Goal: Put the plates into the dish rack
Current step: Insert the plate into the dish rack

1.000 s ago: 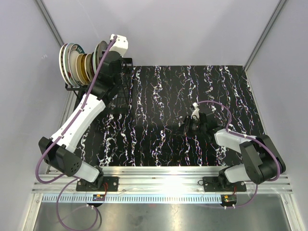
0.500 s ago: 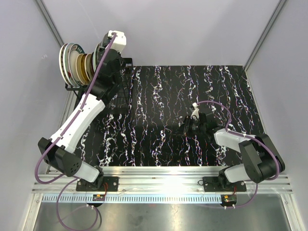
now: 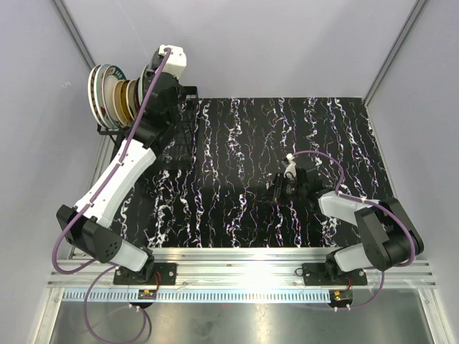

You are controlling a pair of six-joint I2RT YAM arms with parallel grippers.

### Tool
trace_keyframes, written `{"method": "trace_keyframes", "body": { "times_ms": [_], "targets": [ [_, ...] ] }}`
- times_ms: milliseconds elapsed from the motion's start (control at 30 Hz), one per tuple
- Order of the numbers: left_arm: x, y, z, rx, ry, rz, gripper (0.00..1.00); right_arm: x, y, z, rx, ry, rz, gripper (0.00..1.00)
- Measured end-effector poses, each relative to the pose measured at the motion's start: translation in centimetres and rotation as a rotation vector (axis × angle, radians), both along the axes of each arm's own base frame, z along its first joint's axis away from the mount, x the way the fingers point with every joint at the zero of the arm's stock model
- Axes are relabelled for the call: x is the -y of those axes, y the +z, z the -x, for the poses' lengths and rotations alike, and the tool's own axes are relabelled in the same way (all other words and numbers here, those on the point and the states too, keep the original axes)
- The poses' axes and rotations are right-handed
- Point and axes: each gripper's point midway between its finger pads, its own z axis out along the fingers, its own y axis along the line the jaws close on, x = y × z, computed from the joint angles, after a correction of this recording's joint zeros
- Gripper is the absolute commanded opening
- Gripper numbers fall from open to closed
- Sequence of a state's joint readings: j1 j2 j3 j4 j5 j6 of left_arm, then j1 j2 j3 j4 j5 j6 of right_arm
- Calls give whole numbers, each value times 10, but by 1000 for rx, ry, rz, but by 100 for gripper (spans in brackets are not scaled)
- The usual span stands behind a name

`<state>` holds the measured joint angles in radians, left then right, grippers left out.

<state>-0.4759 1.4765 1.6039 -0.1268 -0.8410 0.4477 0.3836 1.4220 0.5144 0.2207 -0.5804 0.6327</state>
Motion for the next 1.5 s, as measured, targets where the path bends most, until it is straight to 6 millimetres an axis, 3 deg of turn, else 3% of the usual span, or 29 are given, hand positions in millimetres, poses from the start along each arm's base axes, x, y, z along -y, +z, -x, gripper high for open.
{"method": "trace_keyframes", "body": {
  "times_ms": [233, 600, 1233, 1500],
  "targets": [
    [-1, -3, -3, 6, -11, 38, 0, -1, -1, 1, -6, 6, -3, 24],
    [5, -24, -6, -44, -48, 61, 0, -2, -2, -1, -1, 7, -5, 24],
    [3, -31, -9, -45, -41, 79, 0, -3, -6, -2, -17, 11, -3, 24],
    [4, -44, -19, -62, -29, 68, 0, -3, -10, -2, -29, 12, 1, 24]
  ]
}}
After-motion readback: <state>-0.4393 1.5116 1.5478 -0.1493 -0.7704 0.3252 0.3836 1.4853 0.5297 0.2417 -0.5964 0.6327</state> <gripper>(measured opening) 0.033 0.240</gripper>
